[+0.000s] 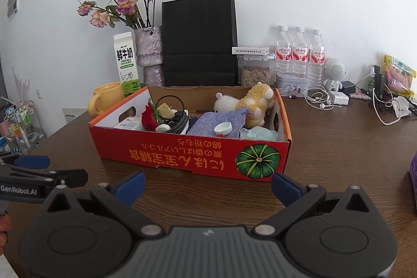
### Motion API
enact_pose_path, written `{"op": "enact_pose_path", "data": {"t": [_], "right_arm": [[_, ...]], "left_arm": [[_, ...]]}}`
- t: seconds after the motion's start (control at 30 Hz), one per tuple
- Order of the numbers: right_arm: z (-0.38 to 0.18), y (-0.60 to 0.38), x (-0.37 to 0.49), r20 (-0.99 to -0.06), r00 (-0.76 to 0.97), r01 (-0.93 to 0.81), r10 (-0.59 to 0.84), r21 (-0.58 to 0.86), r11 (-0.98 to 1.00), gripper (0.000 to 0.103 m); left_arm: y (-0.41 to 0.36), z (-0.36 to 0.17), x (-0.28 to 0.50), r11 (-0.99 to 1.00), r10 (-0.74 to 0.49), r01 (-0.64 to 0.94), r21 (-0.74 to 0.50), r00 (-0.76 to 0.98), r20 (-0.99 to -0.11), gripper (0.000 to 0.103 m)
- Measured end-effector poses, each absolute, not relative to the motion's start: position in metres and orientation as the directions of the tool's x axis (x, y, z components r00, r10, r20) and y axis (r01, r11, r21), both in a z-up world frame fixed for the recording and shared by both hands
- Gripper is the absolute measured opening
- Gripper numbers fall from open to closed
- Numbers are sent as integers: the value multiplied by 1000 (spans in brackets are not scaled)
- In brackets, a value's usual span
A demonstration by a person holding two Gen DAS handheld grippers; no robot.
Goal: Organize objects
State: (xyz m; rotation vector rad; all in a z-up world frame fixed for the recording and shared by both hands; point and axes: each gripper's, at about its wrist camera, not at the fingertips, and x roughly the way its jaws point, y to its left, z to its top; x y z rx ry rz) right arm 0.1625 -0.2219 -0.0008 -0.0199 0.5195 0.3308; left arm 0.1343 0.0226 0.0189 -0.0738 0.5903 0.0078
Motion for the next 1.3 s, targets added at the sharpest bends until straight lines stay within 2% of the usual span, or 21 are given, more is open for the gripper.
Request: {"op": "enact_pose_path", "data": {"t": [1.3], "right_arm": [[-2,-220,157,-495,812,-319,309,67,945,103]], "left_arm": [[19,20,129,997,-15,-28,-69,833,-553,103]]}}
